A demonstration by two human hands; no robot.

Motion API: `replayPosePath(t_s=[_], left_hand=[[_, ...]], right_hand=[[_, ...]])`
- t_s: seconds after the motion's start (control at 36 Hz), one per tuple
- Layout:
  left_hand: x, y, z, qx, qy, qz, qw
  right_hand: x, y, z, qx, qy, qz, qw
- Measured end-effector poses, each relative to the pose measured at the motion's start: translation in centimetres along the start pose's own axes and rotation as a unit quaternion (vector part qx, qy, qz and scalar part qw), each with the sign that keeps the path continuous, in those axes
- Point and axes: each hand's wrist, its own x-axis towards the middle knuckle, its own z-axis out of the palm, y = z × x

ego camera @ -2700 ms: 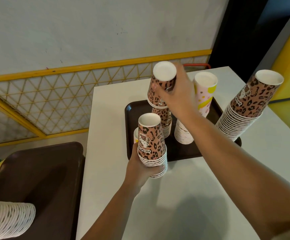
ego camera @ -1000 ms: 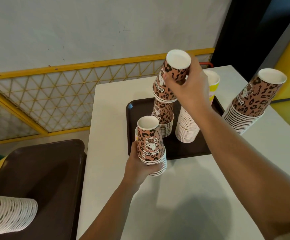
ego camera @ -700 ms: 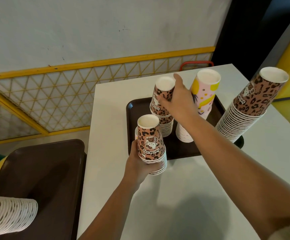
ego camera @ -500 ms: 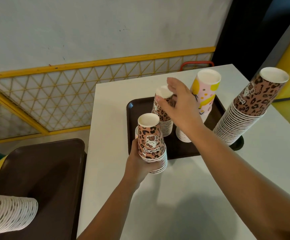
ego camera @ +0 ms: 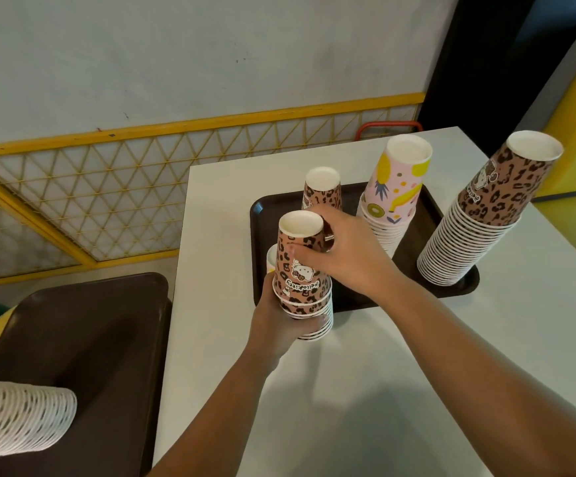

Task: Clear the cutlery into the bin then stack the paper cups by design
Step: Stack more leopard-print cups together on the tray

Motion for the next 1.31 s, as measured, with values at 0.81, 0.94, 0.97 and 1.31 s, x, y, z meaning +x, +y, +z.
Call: replayPosePath(t_s=[0.81, 0.94, 0.97, 1.31], left_hand=[[0.1, 0.2, -0.2, -0.02, 0.001, 0.003, 1.0], [0.2, 0.2, -0.3, -0.001, 0.006, -0.005, 1.0], [0.2, 0.2, -0.2, -0.001, 0.006, -0.005, 1.0], [0.2, 0.9, -0.2, -0.015, 0.006, 0.009, 1.0]], right_hand=[[1.3, -1.2, -0.8, -0.009, 0.041, -0.007, 0.999], [1.5, -1.3, -1.1, -0.002, 0.061, -0.001, 0.998], [1.5, -1.3, -1.1, -0.001, 0.062, 0.0, 0.998], [0.2, -0.5, 0.2, -0.023, 0.014, 0.012, 1.0]])
